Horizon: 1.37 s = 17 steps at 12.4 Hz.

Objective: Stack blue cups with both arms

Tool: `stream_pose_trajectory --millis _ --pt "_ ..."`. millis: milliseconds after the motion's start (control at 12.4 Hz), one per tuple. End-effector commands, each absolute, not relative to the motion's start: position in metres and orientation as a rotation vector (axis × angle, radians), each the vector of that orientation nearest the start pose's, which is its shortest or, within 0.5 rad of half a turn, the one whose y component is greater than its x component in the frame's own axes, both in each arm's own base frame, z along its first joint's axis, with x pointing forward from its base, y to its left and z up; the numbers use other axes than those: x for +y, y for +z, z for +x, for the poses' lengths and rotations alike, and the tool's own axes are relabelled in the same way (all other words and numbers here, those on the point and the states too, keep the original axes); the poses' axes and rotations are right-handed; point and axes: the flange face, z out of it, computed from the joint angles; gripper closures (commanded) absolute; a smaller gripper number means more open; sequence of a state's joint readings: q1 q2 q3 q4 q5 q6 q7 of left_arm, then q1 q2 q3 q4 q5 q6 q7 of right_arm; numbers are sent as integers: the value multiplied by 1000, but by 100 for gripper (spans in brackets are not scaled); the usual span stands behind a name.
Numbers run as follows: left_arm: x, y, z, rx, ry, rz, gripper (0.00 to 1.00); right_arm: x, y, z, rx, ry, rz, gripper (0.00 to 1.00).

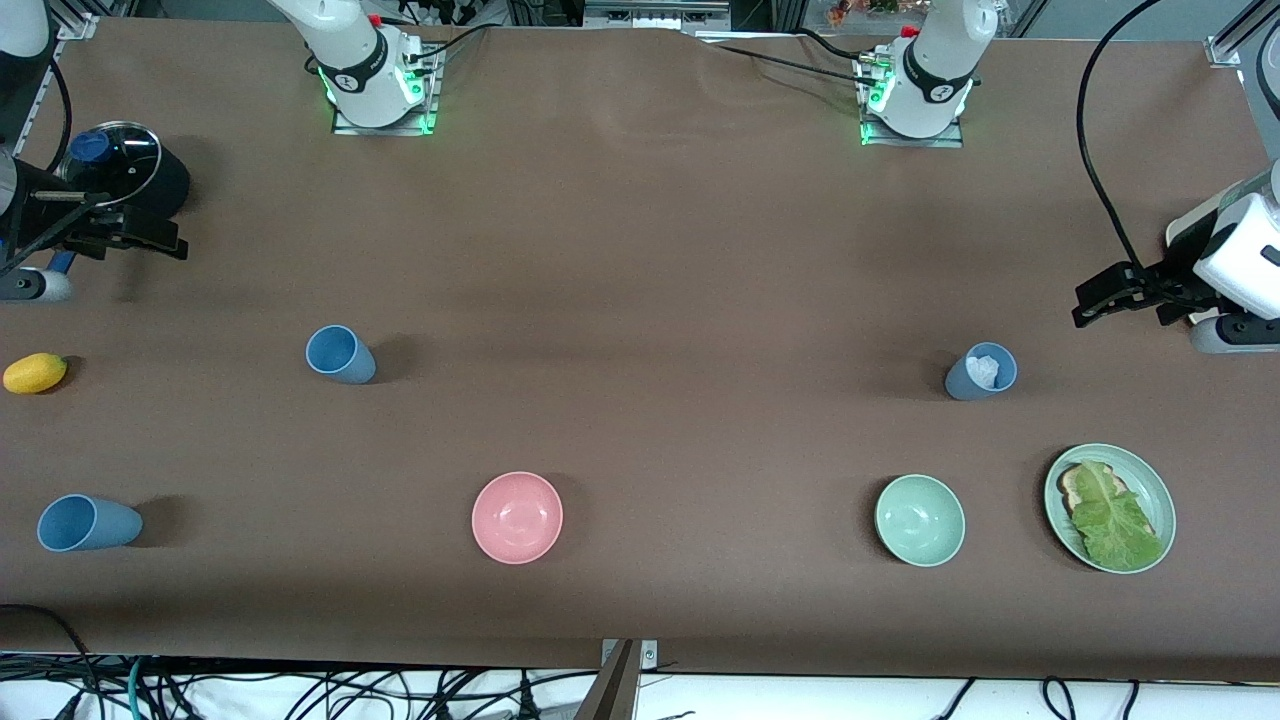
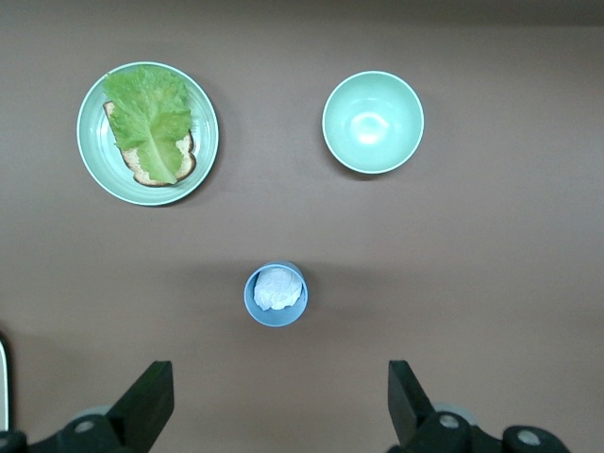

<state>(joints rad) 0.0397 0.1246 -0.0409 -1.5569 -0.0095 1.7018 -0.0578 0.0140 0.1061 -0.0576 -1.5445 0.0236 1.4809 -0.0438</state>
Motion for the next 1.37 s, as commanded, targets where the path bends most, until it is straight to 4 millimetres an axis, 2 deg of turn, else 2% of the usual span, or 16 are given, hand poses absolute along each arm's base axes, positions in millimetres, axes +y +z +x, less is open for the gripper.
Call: stream_pose_trajectory --millis 0,242,323,565,646,726,807,888,1049,1130,1291 --pt "-2 573 601 -100 -33 -3168 0 -23 576 573 16 252 -3107 0" --pt "0 573 601 -101 -33 -3163 0 -23 575 573 16 254 -3107 0" --pt "4 560 606 -107 -2 -3158 0 -23 576 573 16 252 -3107 0" --pt "19 510 627 -144 97 -3152 0 -23 576 573 16 252 -3107 0" --pt "33 470 640 -182 155 -3158 0 -23 576 573 16 252 -3107 0" --pt "51 417 655 -213 231 -3153 0 -23 576 573 16 252 -3107 0" --pt "48 416 660 -207 213 -3150 0 -23 576 573 16 254 -3107 0" --pt "65 412 659 -231 220 -3158 0 -23 576 573 16 252 -3107 0" --pt "83 372 656 -234 270 -3147 0 -23 576 573 16 254 -3107 0" --pt "83 356 652 -222 265 -3148 0 -23 576 573 16 254 -3107 0" --pt "79 336 636 -217 265 -3149 0 -23 575 572 14 263 -3105 0"
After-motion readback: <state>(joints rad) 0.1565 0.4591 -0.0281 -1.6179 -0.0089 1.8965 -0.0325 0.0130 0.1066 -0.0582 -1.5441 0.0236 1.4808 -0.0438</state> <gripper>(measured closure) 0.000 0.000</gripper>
